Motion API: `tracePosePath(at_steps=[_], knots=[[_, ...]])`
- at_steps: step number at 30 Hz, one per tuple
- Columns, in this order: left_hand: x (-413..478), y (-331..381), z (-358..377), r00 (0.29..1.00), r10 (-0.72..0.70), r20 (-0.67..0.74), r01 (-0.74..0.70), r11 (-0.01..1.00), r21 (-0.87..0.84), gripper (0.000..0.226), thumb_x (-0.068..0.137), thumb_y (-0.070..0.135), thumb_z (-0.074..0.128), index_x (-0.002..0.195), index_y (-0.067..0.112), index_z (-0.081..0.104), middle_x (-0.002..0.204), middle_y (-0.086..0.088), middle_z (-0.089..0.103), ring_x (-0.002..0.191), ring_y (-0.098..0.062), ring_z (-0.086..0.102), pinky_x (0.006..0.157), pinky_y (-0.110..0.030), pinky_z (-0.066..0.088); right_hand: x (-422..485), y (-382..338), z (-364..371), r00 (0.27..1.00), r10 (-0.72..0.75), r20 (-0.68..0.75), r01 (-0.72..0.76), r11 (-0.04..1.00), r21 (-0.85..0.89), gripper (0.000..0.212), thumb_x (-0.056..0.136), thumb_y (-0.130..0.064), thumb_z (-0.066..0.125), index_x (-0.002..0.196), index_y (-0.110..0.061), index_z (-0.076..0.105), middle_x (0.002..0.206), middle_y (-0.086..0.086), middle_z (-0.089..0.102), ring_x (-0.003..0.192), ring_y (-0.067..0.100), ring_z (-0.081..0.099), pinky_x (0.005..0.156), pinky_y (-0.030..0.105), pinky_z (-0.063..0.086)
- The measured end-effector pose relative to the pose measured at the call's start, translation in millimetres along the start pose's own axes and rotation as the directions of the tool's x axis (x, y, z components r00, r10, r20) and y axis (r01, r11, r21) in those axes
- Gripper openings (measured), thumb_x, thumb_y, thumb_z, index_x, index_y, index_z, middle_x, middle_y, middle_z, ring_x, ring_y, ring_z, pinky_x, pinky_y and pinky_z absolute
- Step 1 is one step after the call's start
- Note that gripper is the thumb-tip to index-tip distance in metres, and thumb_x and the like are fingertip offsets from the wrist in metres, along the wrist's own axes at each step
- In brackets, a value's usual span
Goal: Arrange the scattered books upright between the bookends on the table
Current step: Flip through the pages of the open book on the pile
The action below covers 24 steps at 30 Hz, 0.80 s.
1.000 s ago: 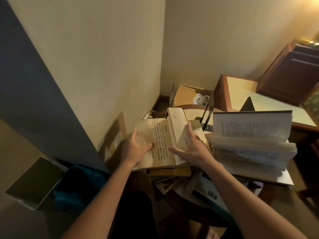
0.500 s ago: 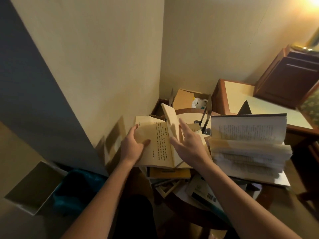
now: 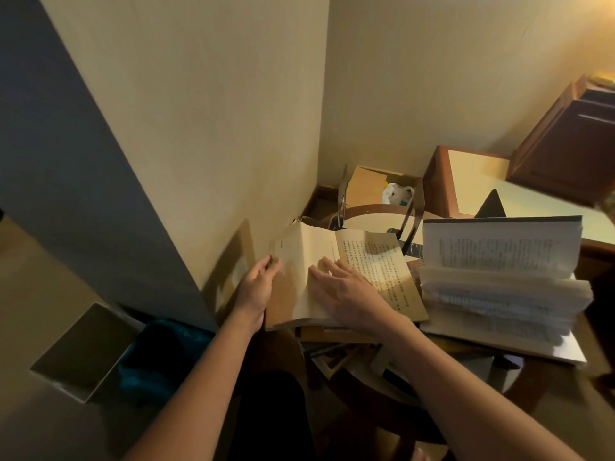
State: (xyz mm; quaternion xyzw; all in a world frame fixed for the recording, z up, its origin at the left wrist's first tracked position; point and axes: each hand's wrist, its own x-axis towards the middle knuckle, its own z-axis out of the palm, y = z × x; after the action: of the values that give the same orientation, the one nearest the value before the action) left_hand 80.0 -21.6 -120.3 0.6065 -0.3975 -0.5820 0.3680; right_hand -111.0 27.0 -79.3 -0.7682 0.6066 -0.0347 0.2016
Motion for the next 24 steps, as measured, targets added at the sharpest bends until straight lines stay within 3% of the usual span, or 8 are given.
tracePosePath(at_steps=[4,7,10,13,14,16,19,24], knots=[[-0.4,-3.7,2.8,0.995,0.07,0.065,-0.076,0.992,0.098,0.079,0.085,0.052,0.073,0.151,0.026,0.038,0.139,0.001,0.056,0.12,-0.023,0.056,0.104,-0.052,0.049,10.0,22.7,14.8,0.999,-0.02,0.05,0.024,0.995,-0.095,0.056,0.103,-0.057,0.031,0.156,-0.047,0.015,0.169,-0.004,-0.003,0.154,0.026,-0.012,0.116,0.046,-0.015],[0.8,-5.7,6.3,0.99,0.119,0.069,-0.135,0.943,0.305,0.09,0.08,0.051,0.078,0.154,0.026,0.034,0.138,0.001,0.055,0.124,-0.024,0.052,0.104,-0.052,0.048,16.1,28.3,18.2,0.998,0.017,0.053,-0.013,0.997,-0.079,0.059,0.101,-0.06,0.032,0.155,-0.051,0.011,0.167,-0.004,-0.012,0.152,0.025,-0.019,0.118,0.049,-0.017],[1.8,-8.4,8.2,0.985,0.149,0.089,-0.171,0.92,0.353,0.092,0.078,0.049,0.08,0.154,0.026,0.033,0.135,-0.001,0.058,0.123,-0.023,0.056,0.101,-0.048,0.052,22.0,35.8,21.5,0.996,0.087,0.014,-0.087,0.995,-0.042,0.061,0.101,-0.063,0.029,0.156,-0.048,0.008,0.167,-0.002,-0.017,0.151,0.023,-0.023,0.12,0.05,-0.016],[-0.5,-11.4,9.9,0.982,0.168,0.09,-0.191,0.867,0.461,0.097,0.083,0.049,0.076,0.159,0.025,0.021,0.151,-0.005,0.044,0.135,-0.027,0.045,0.109,-0.045,0.045,23.9,41.9,27.9,0.99,0.138,-0.028,-0.139,0.99,-0.029,0.062,0.101,-0.065,0.021,0.157,-0.047,0.001,0.166,-0.005,-0.019,0.15,0.025,-0.024,0.12,0.05,-0.015],[-4.1,-11.1,11.8,0.978,0.191,0.088,-0.206,0.786,0.583,0.094,0.088,0.053,0.069,0.161,0.026,0.016,0.16,-0.006,0.031,0.143,-0.03,0.035,0.114,-0.046,0.038,24.1,42.8,30.7,0.989,0.139,-0.041,-0.141,0.989,-0.036,0.062,0.101,-0.065,0.019,0.157,-0.048,-0.001,0.166,-0.006,-0.02,0.15,0.025,-0.025,0.12,0.05,-0.015],[-13.6,-11.7,18.4,0.926,0.335,0.171,-0.319,0.457,0.83,0.077,0.1,0.054,0.047,0.161,0.026,0.011,0.169,-0.002,0.008,0.154,-0.032,0.009,0.123,-0.05,0.019,24.4,44.0,36.2,0.989,0.133,-0.067,-0.136,0.99,-0.049,0.061,0.1,-0.067,0.015,0.156,-0.05,-0.003,0.165,-0.008,-0.021,0.15,0.024,-0.025,0.121,0.05,-0.014],[-20.1,-15.5,29.2,0.824,0.415,0.385,-0.464,0.104,0.88,0.057,0.108,0.039,0.026,0.16,0.019,0.016,0.169,-0.001,0.013,0.156,-0.02,0.003,0.124,-0.048,-0.002,24.9,46.2,41.3,0.986,0.123,-0.108,-0.131,0.989,-0.064,0.06,0.099,-0.069,0.01,0.155,-0.051,-0.005,0.165,-0.009,-0.022,0.15,0.023,-0.025,0.12,0.048,-0.015],[1.4,-4.1,44.3,0.833,0.406,0.377,-0.419,0.016,0.908,0.053,0.108,0.032,0.028,0.159,0.02,0.022,0.166,0.001,0.023,0.155,-0.017,0.014,0.126,-0.053,0.008,23.9,46.8,44.0,0.984,0.115,-0.136,-0.127,0.988,-0.083,0.06,0.099,-0.069,0.007,0.155,-0.051,-0.006,0.165,-0.008,-0.023,0.15,0.023,-0.025,0.122,0.049,-0.013]])
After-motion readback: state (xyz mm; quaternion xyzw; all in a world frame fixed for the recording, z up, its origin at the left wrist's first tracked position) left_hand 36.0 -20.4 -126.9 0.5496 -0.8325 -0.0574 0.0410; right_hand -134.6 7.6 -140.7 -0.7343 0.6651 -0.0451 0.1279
